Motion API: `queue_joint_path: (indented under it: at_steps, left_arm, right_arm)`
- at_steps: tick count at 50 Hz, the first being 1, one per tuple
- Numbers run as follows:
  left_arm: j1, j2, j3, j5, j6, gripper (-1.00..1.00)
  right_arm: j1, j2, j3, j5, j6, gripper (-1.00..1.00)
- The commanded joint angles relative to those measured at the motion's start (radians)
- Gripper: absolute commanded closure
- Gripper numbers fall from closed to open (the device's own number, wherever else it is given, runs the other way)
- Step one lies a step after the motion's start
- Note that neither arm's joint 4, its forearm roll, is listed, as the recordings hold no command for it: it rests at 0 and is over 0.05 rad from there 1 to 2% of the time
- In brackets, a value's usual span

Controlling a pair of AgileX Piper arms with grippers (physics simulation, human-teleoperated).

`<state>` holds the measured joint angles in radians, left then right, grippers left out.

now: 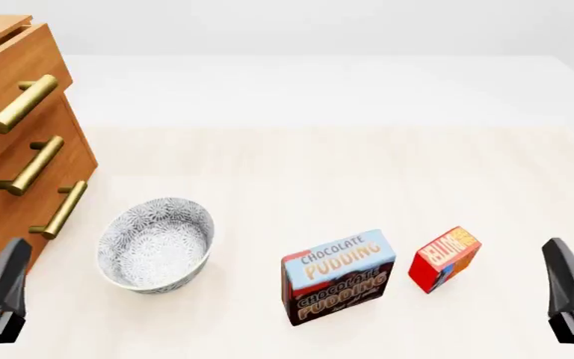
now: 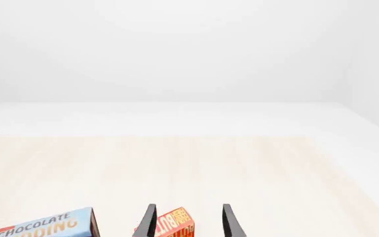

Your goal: Put the butter at the back in the top drawer of the cabinet and close it.

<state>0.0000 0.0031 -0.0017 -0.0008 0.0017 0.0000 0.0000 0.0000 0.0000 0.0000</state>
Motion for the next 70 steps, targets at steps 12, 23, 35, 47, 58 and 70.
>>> queue_joint_path:
  at_steps: [12, 23, 35, 47, 58, 70]
  left_arm:
    - [0.005, 0.009, -0.003, -0.001, 0.000, -1.00]
    - [0.011, 0.007, -0.004, 0.001, 0.061, -1.00]
    - [-0.045, 0.006, -0.004, -0.005, 0.103, -1.00]
    - [-0.071, 0.041, 0.000, -0.026, 0.232, -1.00]
    - [-0.112, 0.159, -0.310, 0.195, 0.392, -1.00]
    - [-0.130, 0.154, -0.398, 0.267, 0.445, -1.00]
  right_arm:
    - [0.000, 0.000, 0.000, 0.000, 0.000, -1.00]
    - [0.000, 0.000, 0.000, 0.000, 0.000, -1.00]
    - [0.000, 0.000, 0.000, 0.000, 0.000, -1.00]
    - [0.000, 0.000, 0.000, 0.000, 0.000, -1.00]
    - [0.000, 0.000, 0.000, 0.000, 0.000, -1.00]
    - [0.000, 0.000, 0.000, 0.000, 0.000, -1.00]
